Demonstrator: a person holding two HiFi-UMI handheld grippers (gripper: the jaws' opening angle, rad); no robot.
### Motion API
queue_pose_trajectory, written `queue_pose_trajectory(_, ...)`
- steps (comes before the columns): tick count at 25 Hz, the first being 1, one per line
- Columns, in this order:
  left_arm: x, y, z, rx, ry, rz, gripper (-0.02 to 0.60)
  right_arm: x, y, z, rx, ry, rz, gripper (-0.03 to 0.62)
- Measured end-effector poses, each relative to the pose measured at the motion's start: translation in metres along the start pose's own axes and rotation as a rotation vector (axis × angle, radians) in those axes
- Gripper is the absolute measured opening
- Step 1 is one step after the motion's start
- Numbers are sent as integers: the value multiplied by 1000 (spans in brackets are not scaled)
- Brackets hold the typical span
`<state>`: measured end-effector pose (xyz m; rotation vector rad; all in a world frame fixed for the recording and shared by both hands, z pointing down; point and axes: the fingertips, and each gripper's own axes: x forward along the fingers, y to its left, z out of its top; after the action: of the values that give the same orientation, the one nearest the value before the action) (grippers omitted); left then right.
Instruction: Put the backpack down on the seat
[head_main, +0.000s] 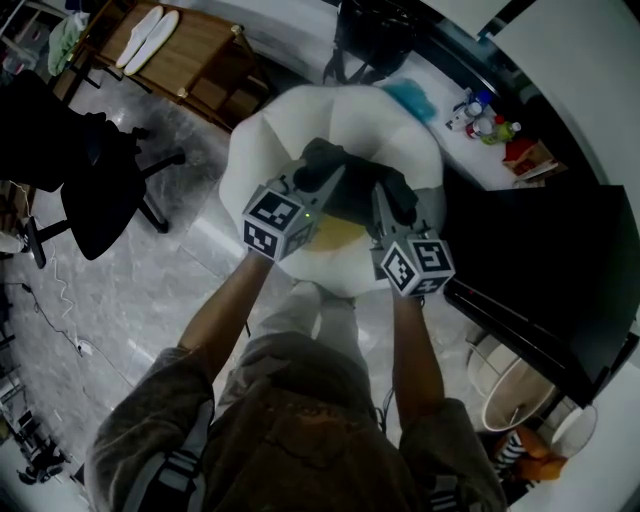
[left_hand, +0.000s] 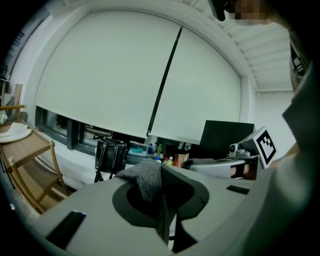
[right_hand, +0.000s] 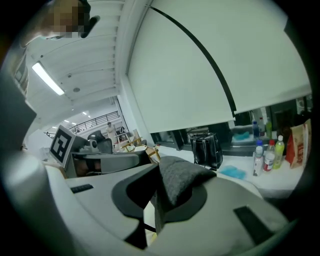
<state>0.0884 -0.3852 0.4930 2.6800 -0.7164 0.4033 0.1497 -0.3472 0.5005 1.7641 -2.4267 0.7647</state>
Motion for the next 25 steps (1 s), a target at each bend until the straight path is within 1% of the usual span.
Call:
queue_pose_trajectory(4, 10, 10, -7, -6, 17, -10, 32, 15, -11, -3, 7, 2, -16, 29)
queue_pose_trajectory(7, 18, 16, -10, -4, 10, -18, 32, 23, -18, -8, 6, -1, -26, 29)
queue_pose_trajectory(13, 29, 24, -30, -9, 31, -26, 32, 32, -30, -27, 23, 3, -37, 29)
queue_pose_trajectory(17, 34, 21, -36, 19, 18, -45, 32, 33, -36, -34, 29, -19, -50, 31)
queue_pose_trajectory(22, 38, 20, -43, 21, 6, -53, 32, 35, -40, -45, 8, -30, -66, 31)
queue_pose_trajectory(25, 42, 21, -46, 26, 2, -49, 32, 38, -44, -46, 15, -42, -81, 31)
